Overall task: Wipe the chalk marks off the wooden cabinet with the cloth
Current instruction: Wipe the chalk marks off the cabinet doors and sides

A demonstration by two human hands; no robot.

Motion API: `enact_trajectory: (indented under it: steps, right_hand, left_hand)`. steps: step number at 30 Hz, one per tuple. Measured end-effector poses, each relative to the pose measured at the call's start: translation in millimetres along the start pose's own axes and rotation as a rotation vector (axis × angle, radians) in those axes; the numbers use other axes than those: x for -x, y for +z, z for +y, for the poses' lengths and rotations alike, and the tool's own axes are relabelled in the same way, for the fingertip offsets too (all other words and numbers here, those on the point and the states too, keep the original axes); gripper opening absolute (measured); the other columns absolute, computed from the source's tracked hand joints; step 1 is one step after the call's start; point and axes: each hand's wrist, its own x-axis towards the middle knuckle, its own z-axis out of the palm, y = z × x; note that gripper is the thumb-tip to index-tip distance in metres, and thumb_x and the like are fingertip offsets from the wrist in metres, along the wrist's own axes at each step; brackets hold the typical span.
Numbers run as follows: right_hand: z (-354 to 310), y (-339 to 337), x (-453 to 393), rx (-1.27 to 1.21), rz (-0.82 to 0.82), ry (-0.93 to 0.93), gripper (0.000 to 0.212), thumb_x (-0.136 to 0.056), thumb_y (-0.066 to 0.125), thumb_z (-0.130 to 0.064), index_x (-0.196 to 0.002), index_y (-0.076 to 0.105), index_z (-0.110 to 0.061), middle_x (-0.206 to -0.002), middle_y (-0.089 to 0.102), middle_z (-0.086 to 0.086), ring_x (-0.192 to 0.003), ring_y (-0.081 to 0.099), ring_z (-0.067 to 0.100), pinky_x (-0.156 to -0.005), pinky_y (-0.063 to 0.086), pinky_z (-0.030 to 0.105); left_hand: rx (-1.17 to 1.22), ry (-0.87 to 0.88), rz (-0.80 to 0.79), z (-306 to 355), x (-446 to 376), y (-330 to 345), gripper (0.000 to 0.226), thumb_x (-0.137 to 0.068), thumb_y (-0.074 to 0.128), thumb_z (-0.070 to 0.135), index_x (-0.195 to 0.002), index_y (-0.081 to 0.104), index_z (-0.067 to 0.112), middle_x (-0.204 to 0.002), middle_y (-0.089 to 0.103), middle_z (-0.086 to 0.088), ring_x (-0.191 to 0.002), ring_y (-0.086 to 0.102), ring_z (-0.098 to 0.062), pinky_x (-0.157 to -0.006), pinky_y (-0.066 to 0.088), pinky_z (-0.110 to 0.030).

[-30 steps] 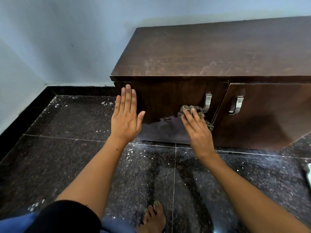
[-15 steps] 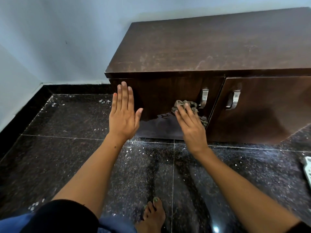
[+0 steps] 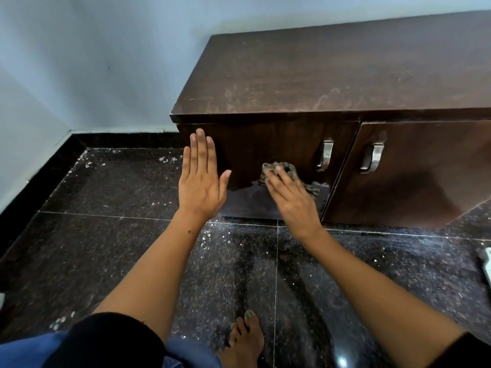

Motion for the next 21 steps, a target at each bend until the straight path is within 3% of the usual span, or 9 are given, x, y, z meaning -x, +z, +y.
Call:
enact_trajectory:
  steps: [2,4,7,10,12,16,18,21]
  right_hand:
    - [1,3,6,0.048,-0.116,-0.059,0.052,-0.077,0.044,0.01,-0.128,0.055,0.002,-0.145,0.042,0.009,-0.135,0.037,0.029,-0.11,0.023,0.044]
    - [4,4,17,0.077,-0.23,-0.04,0.063,-0.075,0.058,0.013,-0.135,0.048,0.0,-0.152,0.031,0.006,-0.141,0.025,0.026,-0.114,0.014,0.043]
    - [9,6,20,0.065,-0.107,0.076,0.069,-0.064,0.069,0.016,-0.13,0.053,0.002,-0.145,0.043,0.01,-0.134,0.038,0.03,-0.11,0.025,0.047]
    - [0,6,4,0.037,0.039,0.064,0.052,-0.076,0.052,0.01,-0.127,0.055,0.003,-0.14,0.048,0.012,-0.131,0.043,0.032,-0.108,0.027,0.049]
    - [-7,9,-2,0.051,0.02,0.0,0.048,-0.079,0.048,0.006,-0.126,0.057,0.001,-0.141,0.048,0.009,-0.132,0.043,0.03,-0.108,0.027,0.046]
    - [-5,7,9,0.106,-0.165,-0.049,0.058,-0.07,0.071,0.004,-0.126,0.058,-0.002,-0.145,0.043,0.004,-0.135,0.038,0.024,-0.11,0.031,0.042]
    - [-2,6,13,0.087,-0.123,0.026,0.06,-0.068,0.071,0.007,-0.126,0.058,-0.001,-0.143,0.046,0.006,-0.133,0.041,0.026,-0.108,0.034,0.045]
    - [-10,6,3,-0.005,0.006,0.099,0.055,-0.074,0.056,0.009,-0.128,0.054,0.002,-0.14,0.048,0.012,-0.131,0.043,0.032,-0.107,0.033,0.048]
  left_hand:
    - [-0.004,-0.008,-0.003,1,0,-1,0.069,-0.098,0.013,0.043,-0.145,-0.004,-0.003,-0.151,-0.014,-0.019,-0.143,-0.01,-0.03,-0.119,-0.003,-0.041]
    - [-0.011,-0.006,-0.005,0,0,-1,0.069,-0.098,0.012,0.044,-0.145,-0.005,-0.003,-0.151,-0.014,-0.019,-0.143,-0.011,-0.03,-0.119,-0.004,-0.04]
    - [-0.011,0.007,0.003,-2,0,0,0.069,-0.098,0.014,0.044,-0.146,-0.001,-0.004,-0.154,-0.007,-0.024,-0.144,-0.006,-0.032,-0.119,-0.004,-0.04]
    - [0.003,0.0,-0.005,1,0,0,0.07,-0.098,0.015,0.043,-0.146,0.002,-0.006,-0.154,0.001,-0.028,-0.145,-0.001,-0.036,-0.119,-0.001,-0.042]
    - [0.011,-0.012,-0.009,3,0,-2,0.07,-0.098,0.014,0.044,-0.146,0.0,-0.006,-0.154,0.0,-0.028,-0.145,-0.002,-0.036,-0.119,-0.001,-0.042]
    - [-0.004,-0.031,-0.014,5,0,-2,0.07,-0.097,0.011,0.044,-0.146,-0.004,-0.004,-0.155,-0.002,-0.026,-0.145,-0.005,-0.034,-0.119,-0.002,-0.042]
    - [0.0,-0.027,-0.001,5,0,-2,0.07,-0.097,0.012,0.044,-0.146,-0.002,-0.004,-0.155,-0.001,-0.026,-0.145,-0.003,-0.034,-0.119,-0.002,-0.042]
    - [0.03,-0.029,0.021,7,0,0,0.07,-0.098,0.016,0.043,-0.146,0.0,-0.006,-0.154,0.001,-0.028,-0.145,-0.001,-0.036,-0.119,0.001,-0.043]
